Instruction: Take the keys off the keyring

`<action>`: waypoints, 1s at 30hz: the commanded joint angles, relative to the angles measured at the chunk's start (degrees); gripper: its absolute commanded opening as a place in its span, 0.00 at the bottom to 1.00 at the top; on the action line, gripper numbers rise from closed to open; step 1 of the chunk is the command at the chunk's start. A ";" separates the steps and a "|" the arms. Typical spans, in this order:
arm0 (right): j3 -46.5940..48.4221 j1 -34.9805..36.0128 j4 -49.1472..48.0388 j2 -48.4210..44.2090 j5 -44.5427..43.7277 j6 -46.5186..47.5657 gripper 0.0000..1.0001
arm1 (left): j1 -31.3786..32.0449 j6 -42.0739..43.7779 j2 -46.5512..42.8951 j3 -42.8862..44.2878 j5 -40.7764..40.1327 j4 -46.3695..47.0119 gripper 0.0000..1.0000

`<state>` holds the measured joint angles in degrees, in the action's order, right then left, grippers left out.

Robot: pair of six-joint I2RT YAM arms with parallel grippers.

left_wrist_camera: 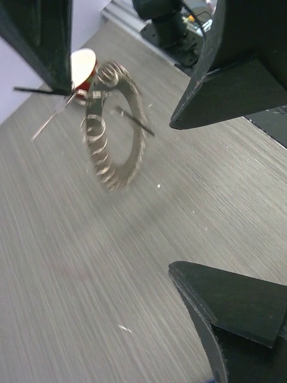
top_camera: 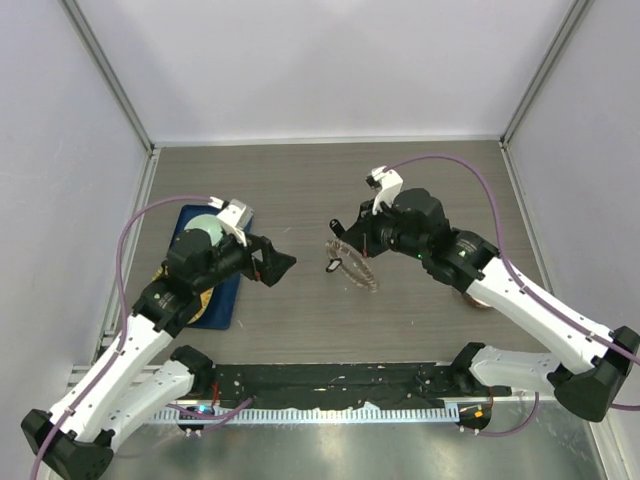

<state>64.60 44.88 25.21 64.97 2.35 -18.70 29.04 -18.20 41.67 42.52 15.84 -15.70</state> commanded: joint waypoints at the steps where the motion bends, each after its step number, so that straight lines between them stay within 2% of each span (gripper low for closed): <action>1: 3.34 0.12 -5.78 -3.96 4.42 -7.84 0.01 | 4.36 3.60 1.04 2.83 3.41 8.75 0.98; 6: 3.78 0.20 -7.81 -5.90 9.67 -7.23 0.01 | 5.42 5.45 3.50 3.18 7.45 13.94 1.00; 13: 3.08 0.20 -9.39 -8.36 15.13 -4.86 0.01 | 5.42 13.27 2.81 4.15 13.33 14.74 0.99; 21: 2.90 0.20 -8.95 -10.56 19.79 -1.34 0.01 | 5.42 19.77 -0.63 5.02 16.50 9.82 0.99; 25: 3.08 0.20 -9.13 -11.27 23.22 0.67 0.01 | 5.42 22.24 1.04 7.13 19.84 6.74 0.91; 30: 3.08 0.20 -9.39 -11.71 23.05 1.21 0.01 | 5.42 21.80 2.18 7.84 20.73 8.67 0.90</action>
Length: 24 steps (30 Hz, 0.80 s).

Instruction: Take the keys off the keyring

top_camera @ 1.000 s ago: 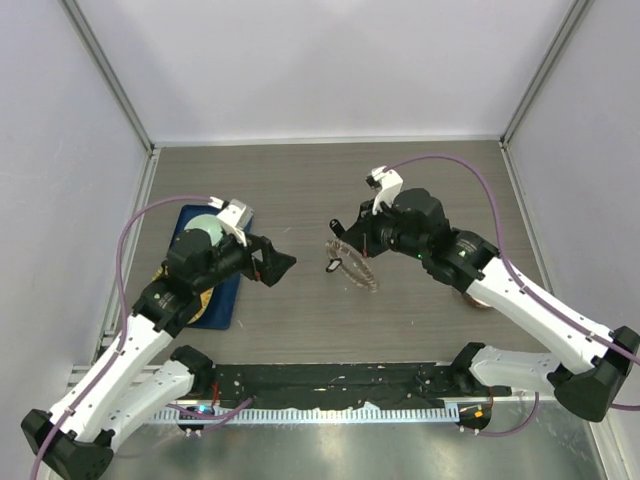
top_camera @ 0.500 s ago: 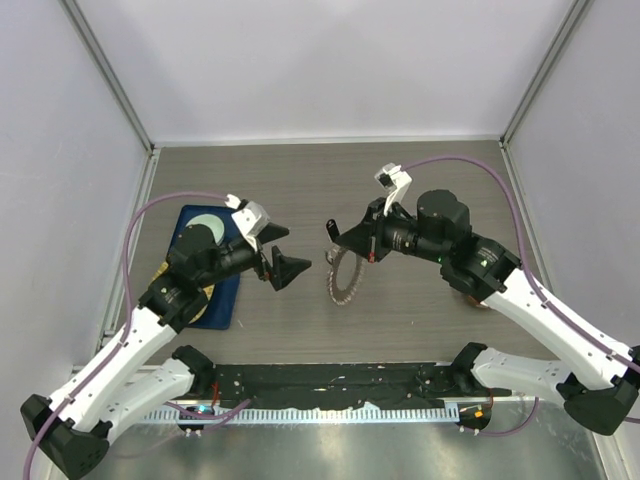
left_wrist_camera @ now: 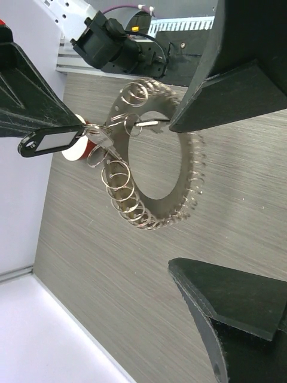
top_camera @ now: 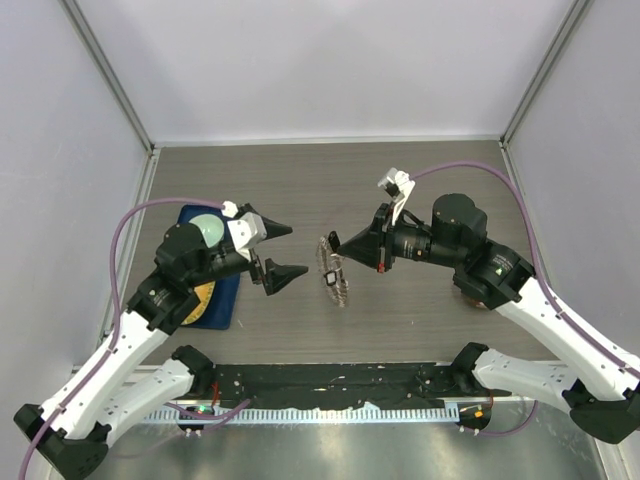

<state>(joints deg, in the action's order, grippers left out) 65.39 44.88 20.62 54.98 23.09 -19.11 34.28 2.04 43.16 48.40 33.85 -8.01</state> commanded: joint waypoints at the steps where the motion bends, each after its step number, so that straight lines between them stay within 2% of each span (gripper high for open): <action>1: 1.86 0.20 -5.24 -1.81 3.00 1.54 0.01 | 0.17 1.47 0.87 1.96 3.41 1.24 0.90; 8: -0.70 0.29 -9.28 -2.77 5.12 0.57 0.01 | 0.17 -1.78 4.13 1.52 12.91 6.15 0.93; 15: -1.14 0.21 -11.83 -2.51 8.72 -0.66 0.01 | 0.17 -3.44 5.88 0.03 15.28 10.29 0.96; 24: -3.68 0.20 -18.25 -2.60 10.30 -4.18 0.01 | 0.17 -7.14 5.36 -4.37 16.43 14.60 0.92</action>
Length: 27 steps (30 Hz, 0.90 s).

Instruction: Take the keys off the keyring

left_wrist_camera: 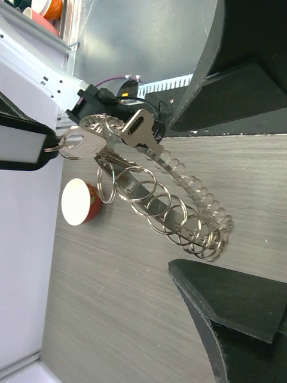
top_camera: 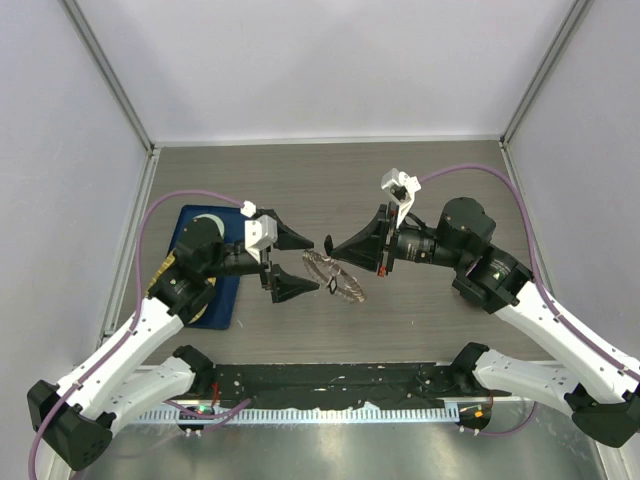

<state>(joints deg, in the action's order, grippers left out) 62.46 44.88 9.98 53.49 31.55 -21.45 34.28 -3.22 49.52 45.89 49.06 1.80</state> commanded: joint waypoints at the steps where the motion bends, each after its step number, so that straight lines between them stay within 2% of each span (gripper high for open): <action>1: -1.02 0.20 -7.60 -1.11 2.20 -1.66 0.01 | 0.08 -1.87 -1.18 -2.46 1.04 5.57 0.91; 8: -2.69 0.21 -15.23 -0.32 7.64 -5.17 0.01 | 0.17 -4.68 0.14 -2.82 3.58 7.86 0.83; 14: -3.66 0.29 -18.32 -0.50 11.86 -7.11 0.01 | 0.17 -5.21 0.23 -4.67 4.03 10.06 0.90; 17: -3.40 0.20 -18.76 -0.32 13.18 -7.29 0.01 | 0.17 -6.09 0.40 -4.58 5.52 11.29 0.88; 19: -3.31 0.20 -18.94 -0.15 14.15 -7.46 0.01 | 0.17 -7.49 0.93 -4.14 7.80 11.90 0.83; 20: -3.39 0.20 -19.29 -0.15 14.33 -7.64 0.01 | 0.17 -8.02 1.19 -3.97 8.59 12.26 0.79; 21: -3.39 0.20 -19.38 -0.15 14.33 -7.73 0.01 | 0.17 -8.46 1.37 -3.88 10.60 12.52 0.68; 23: -3.39 0.20 -19.73 -0.23 14.07 -8.08 0.01 | 0.17 -9.25 1.90 -3.70 12.11 12.70 0.53; 24: -3.39 0.20 -19.73 -0.32 13.19 -8.17 0.01 | 0.17 -9.34 1.81 -3.70 12.72 12.87 0.35; 26: -3.04 0.12 -18.60 -0.41 12.14 -8.17 0.01 | 0.17 -9.43 1.72 -4.14 13.87 12.79 0.10; 27: -3.04 0.20 -17.89 -0.67 11.35 -7.73 0.01 | 0.17 -9.52 1.46 -4.31 13.87 12.61 0.00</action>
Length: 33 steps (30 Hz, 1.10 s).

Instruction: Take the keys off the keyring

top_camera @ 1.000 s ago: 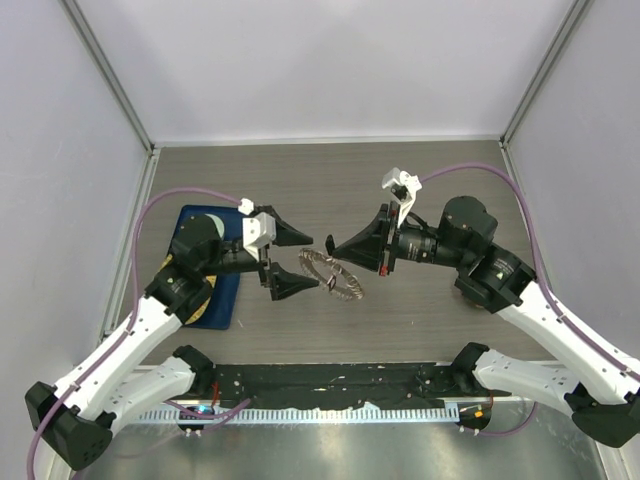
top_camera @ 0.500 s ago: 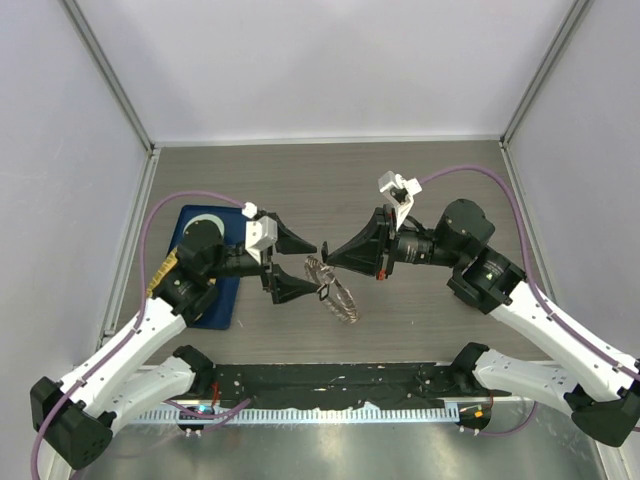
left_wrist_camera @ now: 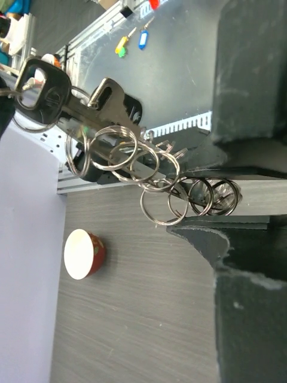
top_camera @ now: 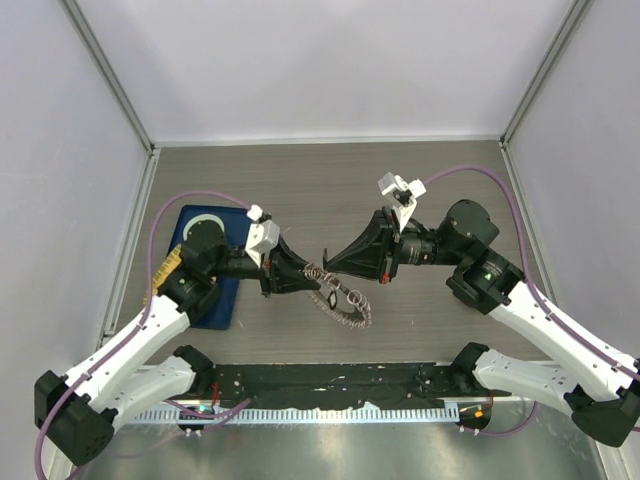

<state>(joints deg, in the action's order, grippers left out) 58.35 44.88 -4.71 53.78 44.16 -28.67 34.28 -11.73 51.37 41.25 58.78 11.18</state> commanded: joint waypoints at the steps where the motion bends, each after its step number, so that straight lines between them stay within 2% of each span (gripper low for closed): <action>1: 1.15 0.20 -2.50 -0.96 -2.92 -0.34 0.01 | 0.17 -1.37 -0.57 -0.12 3.45 3.06 0.00; 4: 1.16 0.12 0.92 -2.18 -7.06 0.62 0.02 | 0.17 -2.51 -1.80 -0.65 1.61 3.15 0.00; 9: 1.24 0.12 7.34 -5.17 -16.73 3.35 0.09 | 0.17 -3.22 -5.67 -2.49 -10.07 3.93 0.00; 12: 1.51 0.12 9.28 -5.88 -17.18 5.46 0.17 | 0.17 -1.73 -7.78 -3.29 -17.88 3.06 0.00; 13: 1.77 0.20 9.80 -5.79 -17.09 6.51 0.24 | 0.17 0.19 -8.04 -3.20 -18.61 1.93 0.00; 17: 1.86 0.20 13.83 -4.22 -15.51 9.15 0.38 | 0.17 2.66 -6.03 -0.65 -23.09 -4.05 0.00; 20: 1.77 0.20 16.13 -4.12 -20.59 7.58 0.44 | 0.17 4.60 -7.07 -1.17 -27.57 -4.77 0.00; 23: 0.37 0.12 16.40 -5.52 -30.43 5.91 0.48 | 0.17 6.01 -9.53 -3.28 -32.49 -3.18 0.00; 28: -3.93 0.20 14.91 -8.95 -39.58 9.23 0.51 | 0.17 7.60 -12.43 -5.30 -32.42 -0.04 0.00; 33: -8.94 0.20 11.75 -9.31 -39.16 14.78 0.50 | 0.17 6.02 -13.58 -5.49 -27.16 2.88 0.00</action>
<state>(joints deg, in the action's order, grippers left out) 52.69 44.88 11.27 44.77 8.14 -18.94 34.37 -5.76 38.81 35.20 28.45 7.05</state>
